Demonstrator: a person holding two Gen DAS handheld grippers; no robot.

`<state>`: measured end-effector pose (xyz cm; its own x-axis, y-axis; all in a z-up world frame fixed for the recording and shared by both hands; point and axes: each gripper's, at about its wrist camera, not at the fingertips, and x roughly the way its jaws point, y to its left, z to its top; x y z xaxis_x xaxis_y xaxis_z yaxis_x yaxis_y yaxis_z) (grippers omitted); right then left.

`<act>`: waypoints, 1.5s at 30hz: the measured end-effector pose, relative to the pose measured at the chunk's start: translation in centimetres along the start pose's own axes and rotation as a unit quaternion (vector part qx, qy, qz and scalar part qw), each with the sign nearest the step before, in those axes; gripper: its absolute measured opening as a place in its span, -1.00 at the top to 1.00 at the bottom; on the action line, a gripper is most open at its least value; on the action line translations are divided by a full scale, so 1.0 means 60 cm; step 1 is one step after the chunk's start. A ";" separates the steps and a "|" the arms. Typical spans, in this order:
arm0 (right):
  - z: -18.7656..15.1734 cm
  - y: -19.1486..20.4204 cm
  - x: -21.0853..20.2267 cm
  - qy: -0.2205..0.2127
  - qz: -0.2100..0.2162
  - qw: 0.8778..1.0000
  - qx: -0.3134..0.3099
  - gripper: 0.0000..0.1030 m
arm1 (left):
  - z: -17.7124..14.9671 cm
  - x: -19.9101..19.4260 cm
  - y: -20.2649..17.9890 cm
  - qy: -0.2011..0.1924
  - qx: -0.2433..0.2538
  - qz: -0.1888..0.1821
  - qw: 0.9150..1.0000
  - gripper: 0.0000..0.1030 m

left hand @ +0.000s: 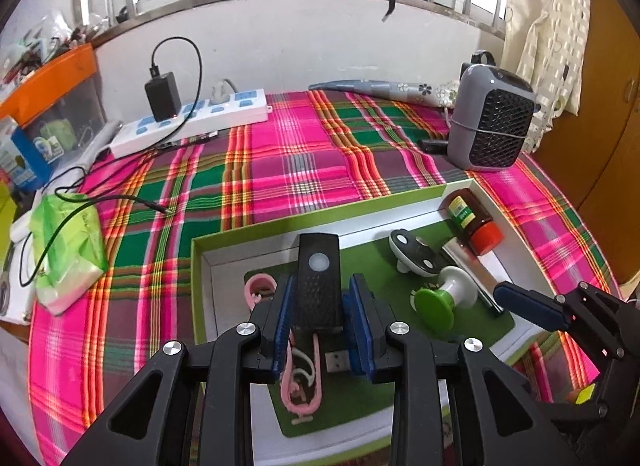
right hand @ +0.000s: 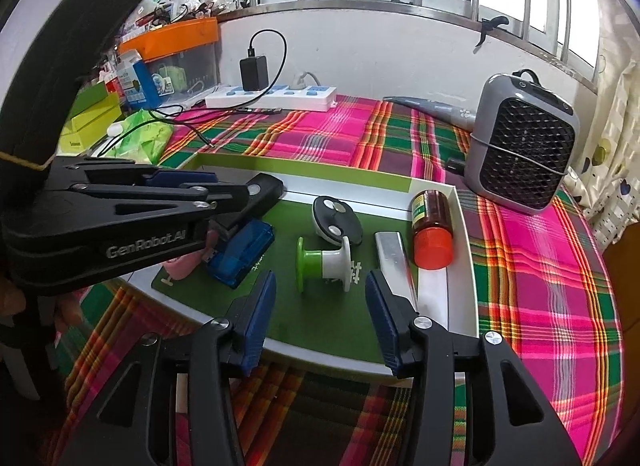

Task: Organize rigid objects
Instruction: 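Open the left tool to release the black remote in the box, then withdraw both tools toward the white charger and white round container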

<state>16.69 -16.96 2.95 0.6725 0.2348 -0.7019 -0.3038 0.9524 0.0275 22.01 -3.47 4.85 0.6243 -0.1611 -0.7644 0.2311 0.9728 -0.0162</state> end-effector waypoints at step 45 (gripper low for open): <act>-0.080 0.012 -0.109 -0.011 0.014 0.999 0.034 0.07 | -0.158 -0.152 0.010 -0.026 -0.044 -0.014 0.999 0.46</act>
<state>8.85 -18.76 4.17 0.6786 0.2651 -0.6850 -0.2769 0.9561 0.0958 9.36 0.15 5.72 0.6576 -0.1943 -0.7279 0.1833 0.9784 -0.0955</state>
